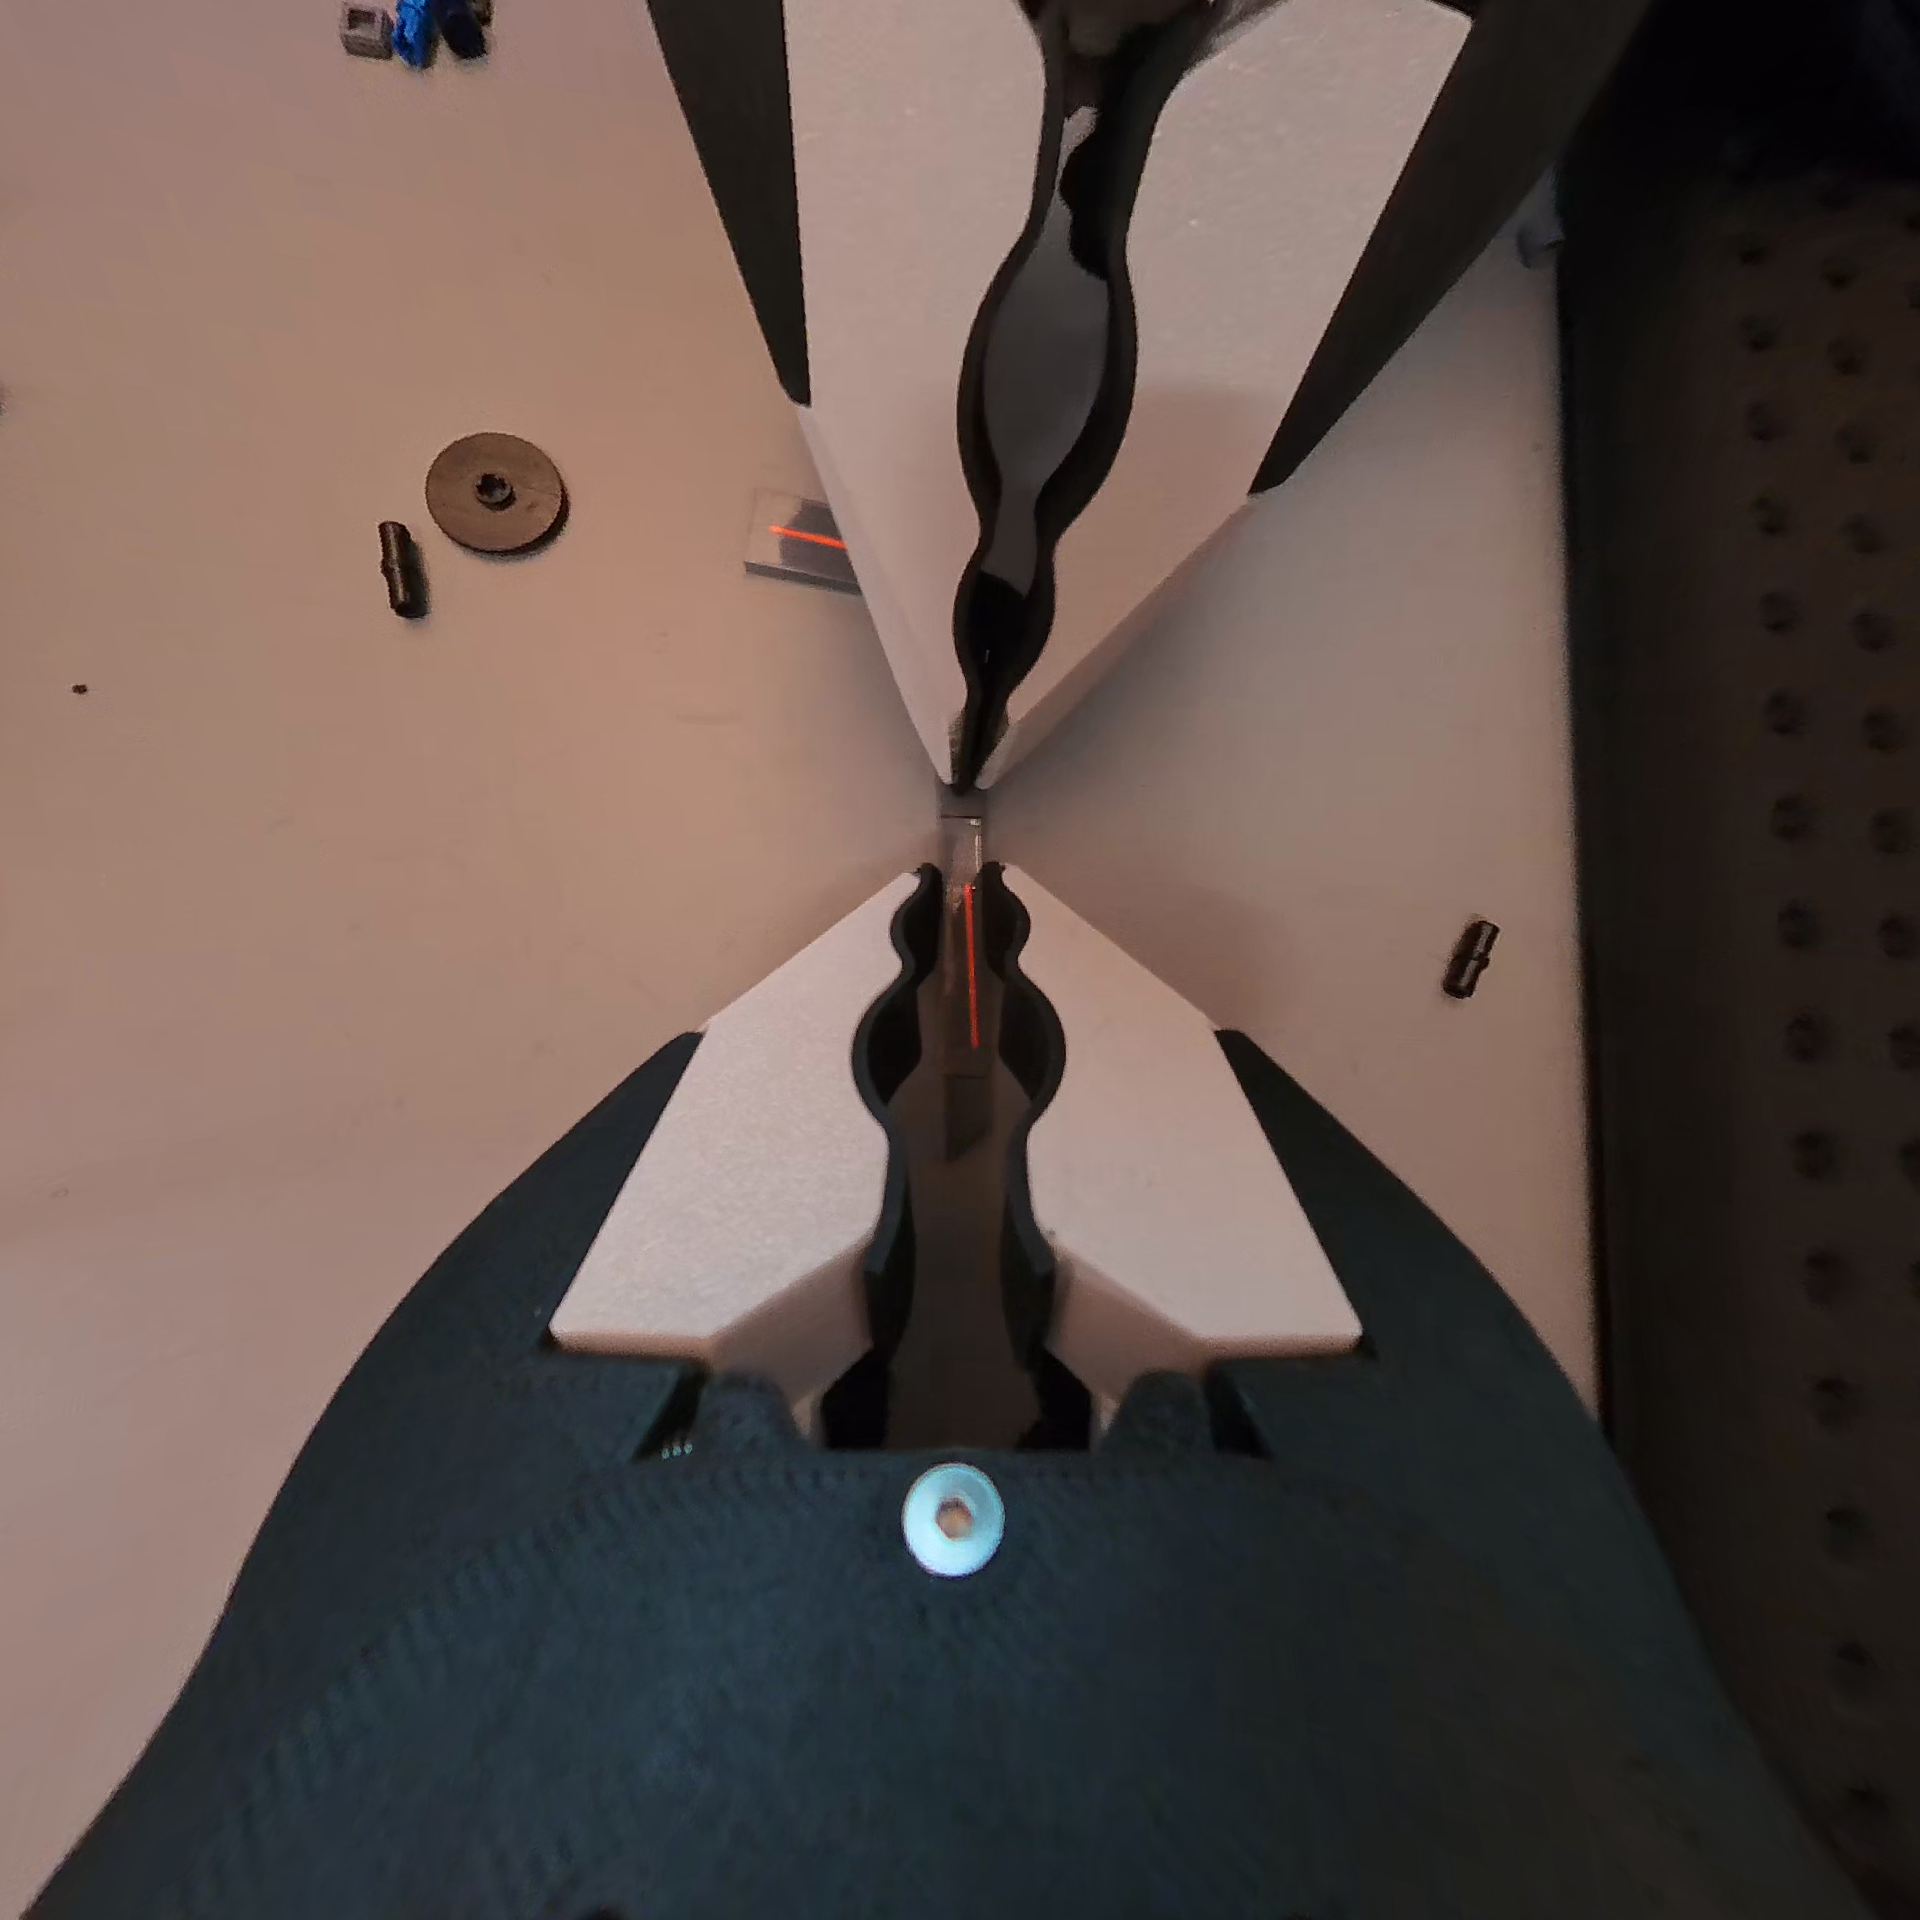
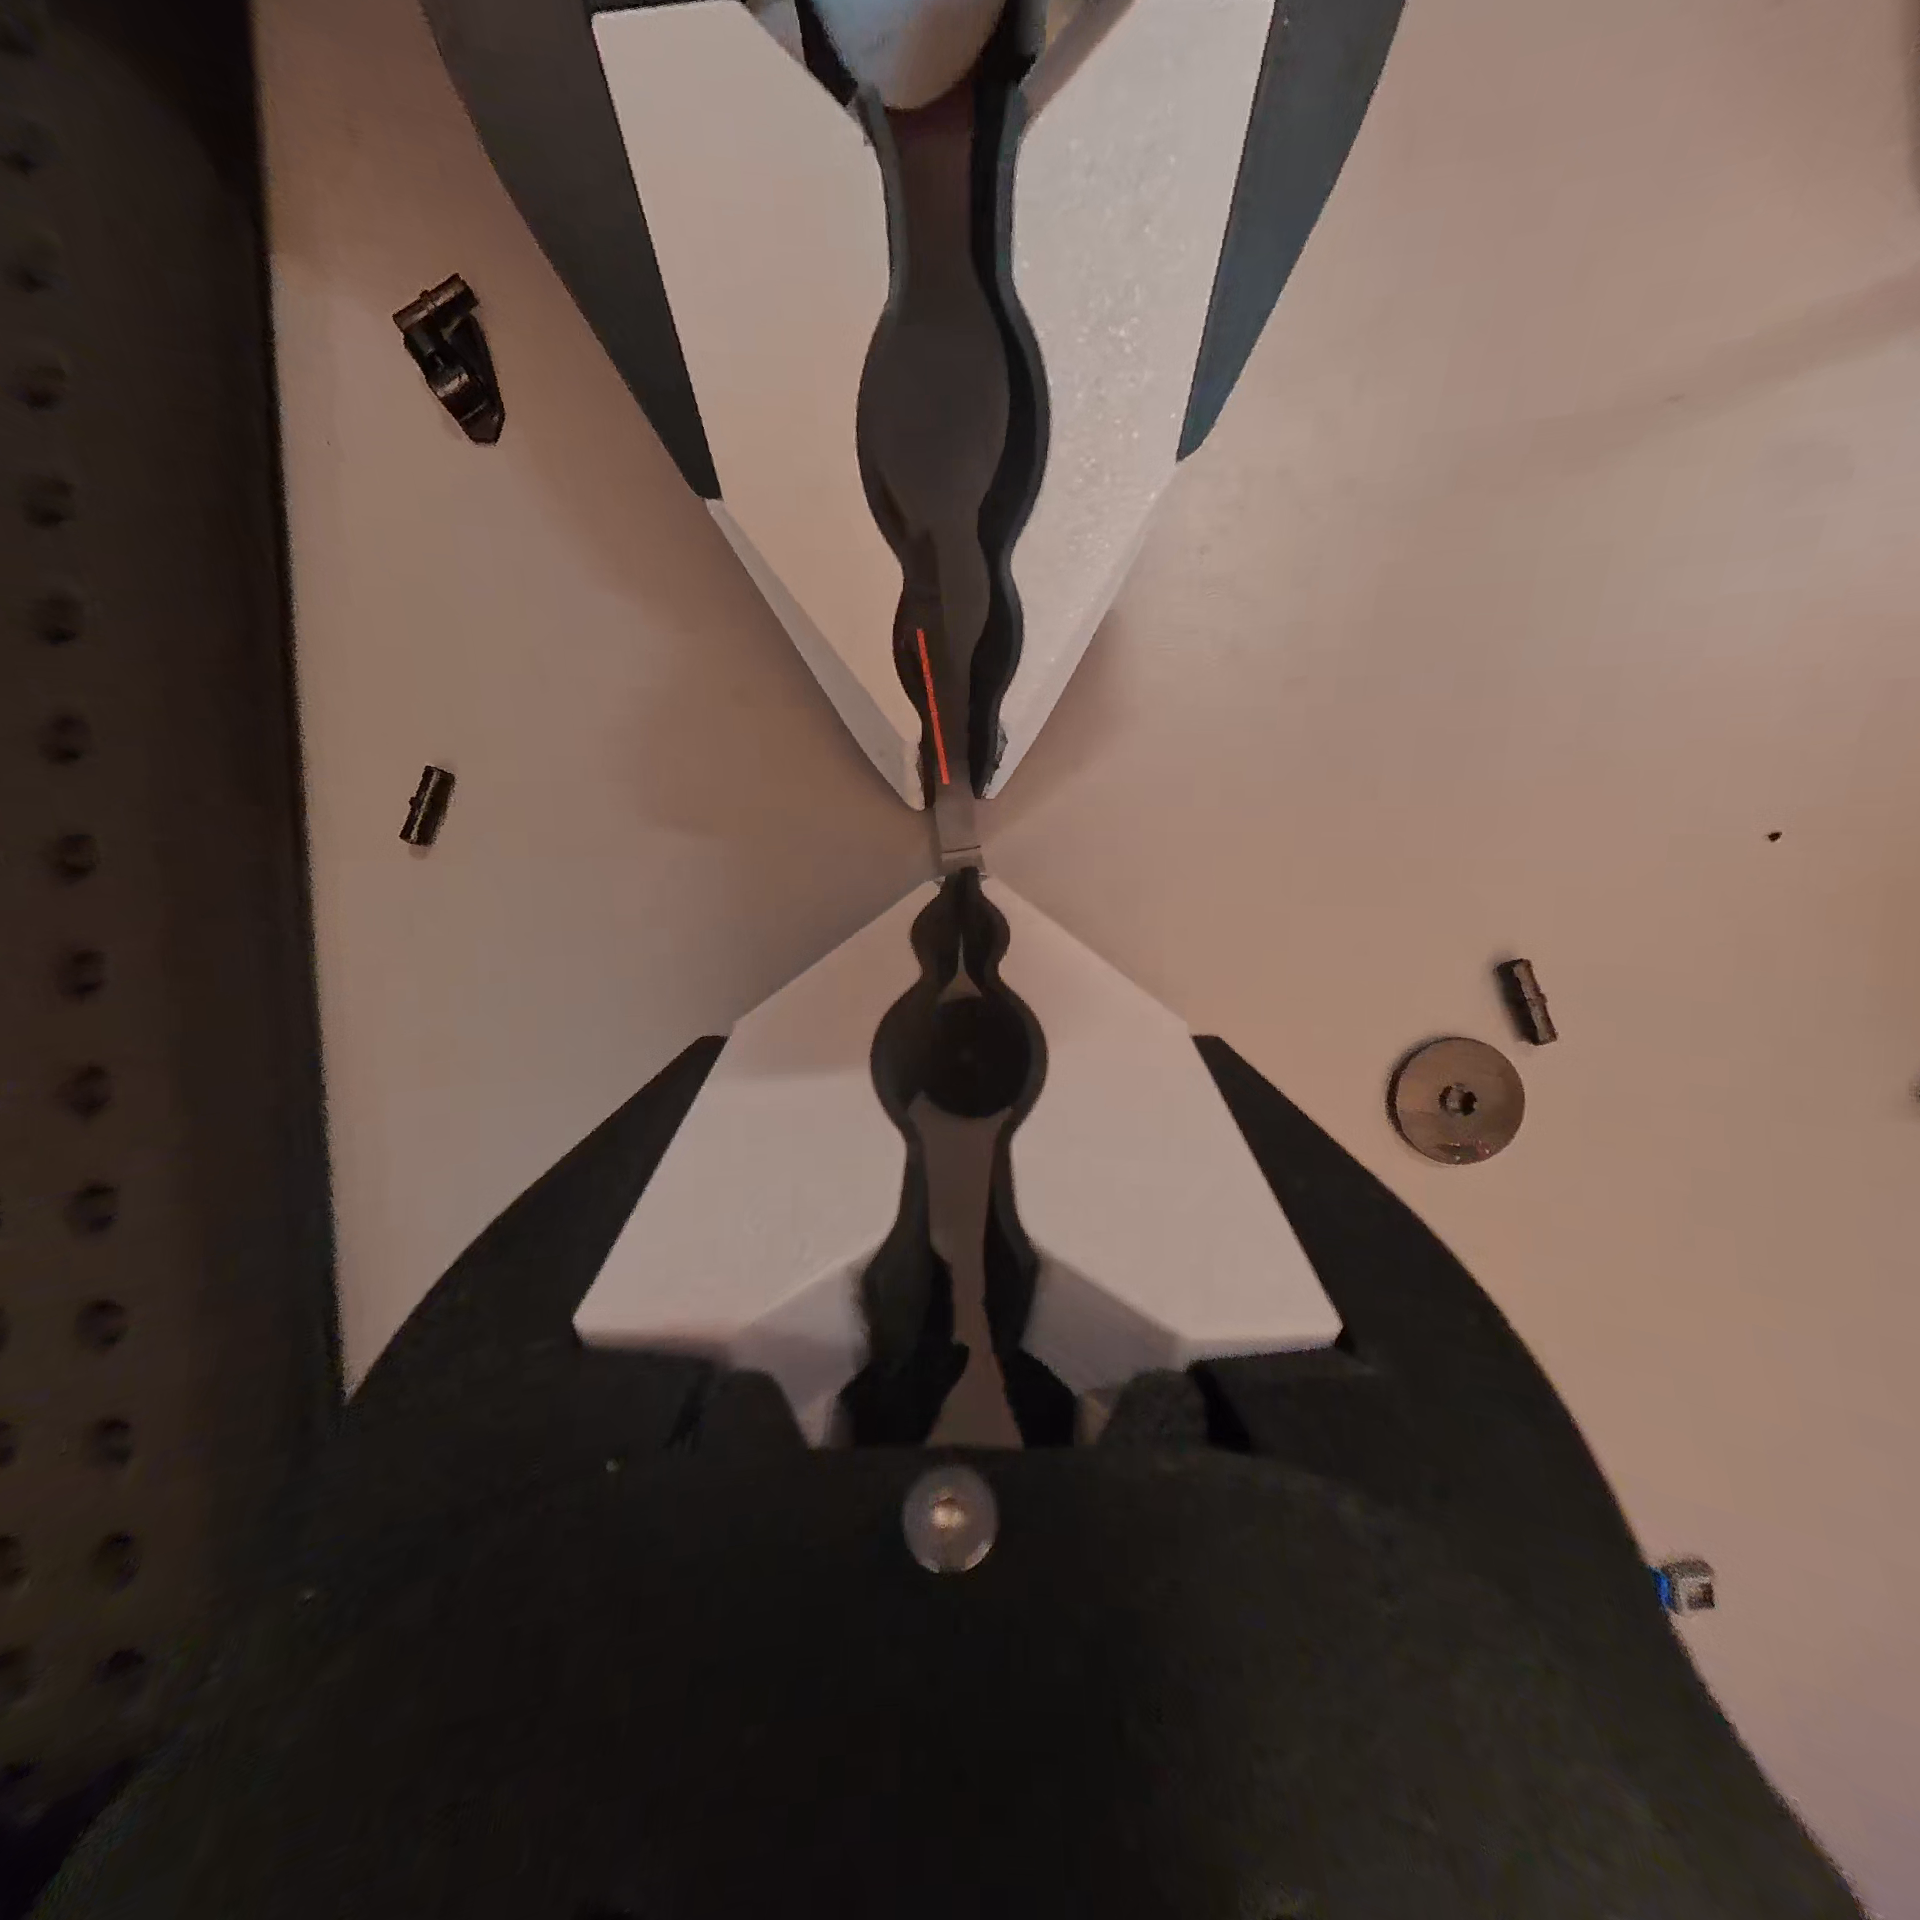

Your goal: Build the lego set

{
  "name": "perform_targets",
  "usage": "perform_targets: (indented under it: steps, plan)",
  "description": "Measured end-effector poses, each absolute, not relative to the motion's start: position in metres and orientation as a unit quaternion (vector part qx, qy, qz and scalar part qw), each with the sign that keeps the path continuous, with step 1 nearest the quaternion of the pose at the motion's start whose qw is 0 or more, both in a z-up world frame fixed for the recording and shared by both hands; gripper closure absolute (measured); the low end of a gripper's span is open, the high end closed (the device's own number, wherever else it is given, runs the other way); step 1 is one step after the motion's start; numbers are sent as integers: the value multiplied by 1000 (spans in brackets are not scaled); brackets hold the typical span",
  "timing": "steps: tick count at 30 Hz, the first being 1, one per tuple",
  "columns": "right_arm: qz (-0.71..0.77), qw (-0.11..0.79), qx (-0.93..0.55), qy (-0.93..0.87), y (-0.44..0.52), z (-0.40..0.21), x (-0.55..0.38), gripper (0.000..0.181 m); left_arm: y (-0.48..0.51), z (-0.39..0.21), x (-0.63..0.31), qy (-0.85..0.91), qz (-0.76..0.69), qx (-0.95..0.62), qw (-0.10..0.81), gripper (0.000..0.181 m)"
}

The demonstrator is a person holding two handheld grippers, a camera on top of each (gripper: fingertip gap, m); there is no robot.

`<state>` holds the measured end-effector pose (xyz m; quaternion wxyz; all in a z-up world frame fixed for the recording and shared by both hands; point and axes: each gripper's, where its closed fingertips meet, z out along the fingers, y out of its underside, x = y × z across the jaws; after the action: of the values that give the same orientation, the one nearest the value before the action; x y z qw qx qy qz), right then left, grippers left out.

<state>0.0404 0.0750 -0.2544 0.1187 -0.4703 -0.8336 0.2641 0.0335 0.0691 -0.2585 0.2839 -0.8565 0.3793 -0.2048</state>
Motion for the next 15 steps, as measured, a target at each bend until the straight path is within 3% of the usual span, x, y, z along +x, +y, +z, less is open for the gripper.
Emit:
perform_targets:
  steps: [15]
  plan:
    - [261, 128, -479, -829, 78, -254, 37, 181, 69, -259, 33, 379, -206, -857, 283, 175]
